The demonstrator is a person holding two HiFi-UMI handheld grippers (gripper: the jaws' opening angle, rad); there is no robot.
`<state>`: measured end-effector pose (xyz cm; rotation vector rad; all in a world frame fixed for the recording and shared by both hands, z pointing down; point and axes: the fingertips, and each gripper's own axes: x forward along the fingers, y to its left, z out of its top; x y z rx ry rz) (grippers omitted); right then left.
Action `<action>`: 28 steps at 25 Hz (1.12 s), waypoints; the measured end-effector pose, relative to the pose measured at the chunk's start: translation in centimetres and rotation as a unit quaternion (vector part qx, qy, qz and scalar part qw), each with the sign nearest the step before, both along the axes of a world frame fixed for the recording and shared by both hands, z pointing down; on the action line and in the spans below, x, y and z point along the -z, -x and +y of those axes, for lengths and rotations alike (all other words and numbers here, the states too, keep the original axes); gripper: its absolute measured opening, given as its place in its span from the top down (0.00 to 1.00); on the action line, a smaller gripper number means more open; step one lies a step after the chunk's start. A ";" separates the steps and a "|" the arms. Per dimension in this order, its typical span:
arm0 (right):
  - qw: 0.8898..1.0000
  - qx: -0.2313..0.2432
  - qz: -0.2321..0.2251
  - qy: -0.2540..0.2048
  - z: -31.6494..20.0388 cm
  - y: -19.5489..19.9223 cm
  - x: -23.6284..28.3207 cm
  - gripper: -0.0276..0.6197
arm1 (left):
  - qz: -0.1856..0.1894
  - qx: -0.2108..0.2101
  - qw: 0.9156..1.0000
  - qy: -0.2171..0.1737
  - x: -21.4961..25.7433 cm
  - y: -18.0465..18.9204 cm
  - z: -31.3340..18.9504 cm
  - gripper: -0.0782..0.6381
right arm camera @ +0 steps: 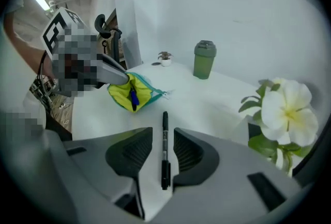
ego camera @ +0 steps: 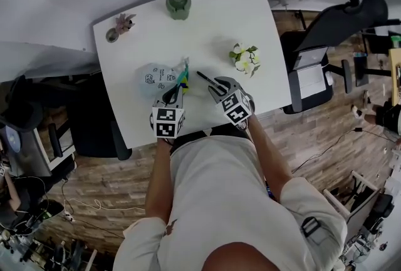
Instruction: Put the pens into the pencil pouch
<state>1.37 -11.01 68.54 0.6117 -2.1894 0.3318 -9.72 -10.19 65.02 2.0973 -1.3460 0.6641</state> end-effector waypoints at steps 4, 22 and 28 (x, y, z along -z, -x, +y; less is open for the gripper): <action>1.000 -0.011 0.018 0.009 0.2 -2.1 -1.2 0.74 | -0.003 0.001 1.000 0.005 -0.4 -0.2 -0.1 0.88; 0.998 0.018 0.047 0.035 2.7 -3.8 -4.6 0.86 | -0.002 0.007 1.000 0.012 -0.8 -0.5 0.1 0.88; 0.998 0.026 0.039 0.030 3.1 -3.3 -3.1 0.86 | 0.001 0.010 1.000 0.008 -0.4 -0.2 0.3 0.88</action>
